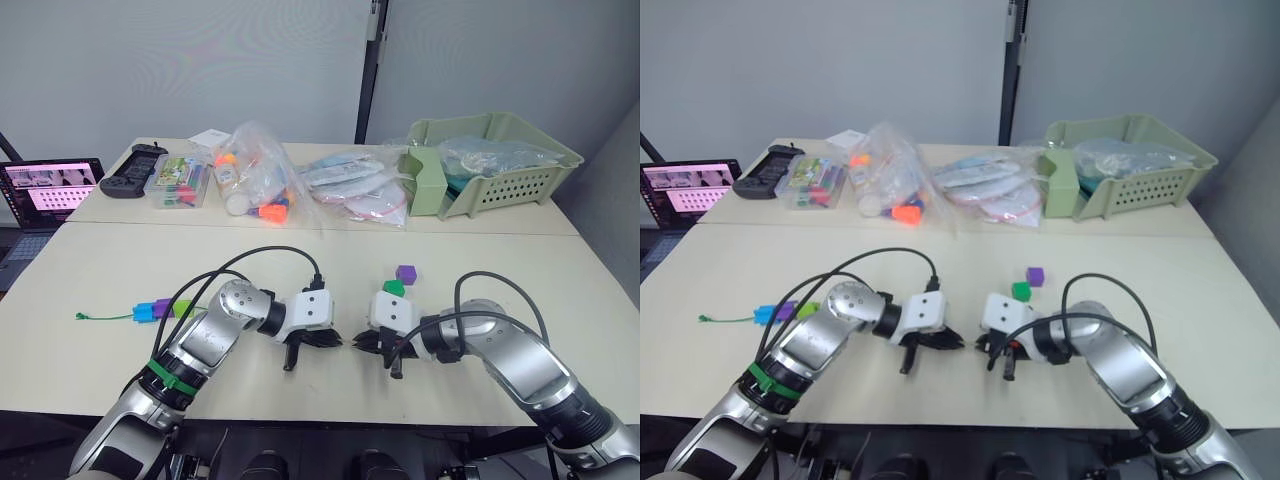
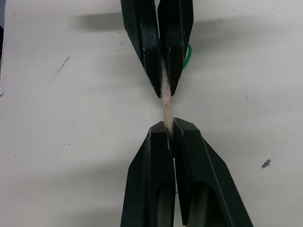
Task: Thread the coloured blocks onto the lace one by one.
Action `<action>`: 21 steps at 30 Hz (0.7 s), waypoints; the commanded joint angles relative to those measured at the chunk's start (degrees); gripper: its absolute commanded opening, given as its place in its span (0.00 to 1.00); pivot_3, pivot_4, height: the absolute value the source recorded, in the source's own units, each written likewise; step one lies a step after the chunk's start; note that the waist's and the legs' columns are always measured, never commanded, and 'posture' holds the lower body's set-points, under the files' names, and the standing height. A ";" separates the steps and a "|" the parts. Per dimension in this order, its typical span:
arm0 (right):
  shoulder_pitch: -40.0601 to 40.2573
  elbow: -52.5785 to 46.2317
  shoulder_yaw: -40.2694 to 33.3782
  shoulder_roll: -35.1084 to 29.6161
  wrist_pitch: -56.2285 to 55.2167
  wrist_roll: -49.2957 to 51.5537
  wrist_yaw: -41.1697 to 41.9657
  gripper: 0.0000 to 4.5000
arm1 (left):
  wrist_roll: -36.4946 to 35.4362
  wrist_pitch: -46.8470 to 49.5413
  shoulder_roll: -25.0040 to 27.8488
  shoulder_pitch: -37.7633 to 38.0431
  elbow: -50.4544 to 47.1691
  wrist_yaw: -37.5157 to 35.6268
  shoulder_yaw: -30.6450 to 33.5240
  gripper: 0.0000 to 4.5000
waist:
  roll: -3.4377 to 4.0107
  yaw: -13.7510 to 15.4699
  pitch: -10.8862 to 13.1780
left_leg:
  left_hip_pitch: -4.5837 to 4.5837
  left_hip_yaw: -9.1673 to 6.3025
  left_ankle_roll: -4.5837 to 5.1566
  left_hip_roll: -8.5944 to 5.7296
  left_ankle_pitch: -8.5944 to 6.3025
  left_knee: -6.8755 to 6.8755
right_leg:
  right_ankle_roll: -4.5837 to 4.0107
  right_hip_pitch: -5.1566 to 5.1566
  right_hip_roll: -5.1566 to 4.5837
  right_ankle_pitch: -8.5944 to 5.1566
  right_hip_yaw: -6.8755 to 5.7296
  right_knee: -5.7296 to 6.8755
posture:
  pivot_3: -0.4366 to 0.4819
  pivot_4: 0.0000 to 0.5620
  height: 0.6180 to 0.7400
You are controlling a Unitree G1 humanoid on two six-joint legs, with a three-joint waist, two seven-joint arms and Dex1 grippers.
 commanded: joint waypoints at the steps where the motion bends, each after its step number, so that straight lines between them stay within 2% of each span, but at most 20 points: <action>1: -0.33 -2.07 -0.37 0.03 0.31 0.62 0.25 0.00 | 0.38 -1.25 -0.07 -0.27 0.51 0.91 0.60 0.01 | 0.00 0.00 0.00 | 0.00 0.00 0.00 0.00 0.00 0.00 | 0.00 0.00 0.00 0.00 0.00 0.00 | 0.48 0.27 1.00; 7: 1.18 -3.82 -1.86 0.81 1.67 1.73 -1.19 0.00 | 0.10 -1.60 -0.19 0.07 0.38 0.71 0.68 0.01 | 0.00 0.00 0.00 | 0.00 0.00 0.00 0.00 0.00 0.00 | 0.00 0.00 0.00 0.00 0.00 0.00 | 0.48 0.27 1.00; 8: 1.86 -4.60 -3.07 1.17 2.38 2.32 -2.10 0.15 | 0.09 -1.58 -0.16 0.07 0.41 0.65 0.68 0.00 | 0.00 0.00 0.00 | 0.00 0.00 0.00 0.00 0.00 0.00 | 0.00 0.00 0.00 0.00 0.00 0.00 | 0.48 0.27 1.00; 12: 6.13 -8.31 -8.90 2.12 6.04 4.66 -6.31 0.45 | 0.12 -1.70 0.34 0.50 0.06 0.29 0.72 0.00 | 0.00 0.07 0.00 | 0.00 -0.02 0.00 -0.01 0.00 0.02 | 0.00 0.02 -0.01 0.00 0.00 0.02 | 0.48 0.27 1.00; 16: 12.22 -11.22 -19.36 4.55 10.69 9.03 -11.56 0.75 | 0.03 -1.56 0.51 0.76 -0.34 0.24 0.73 0.00 | 0.00 0.22 0.00 | 0.00 -0.04 0.00 -0.03 0.00 0.07 | 0.01 0.07 -0.02 0.00 0.00 0.00 | 0.48 0.27 1.00; 21: 14.97 -10.78 -29.38 10.85 13.17 10.89 -20.96 0.75 | -0.23 -1.44 0.78 1.13 -1.00 0.02 0.77 0.00 | 0.00 0.01 0.00 | 0.02 -0.05 0.00 -0.01 0.00 0.08 | 0.01 0.09 0.01 0.01 -0.01 0.02 | 0.48 0.27 1.00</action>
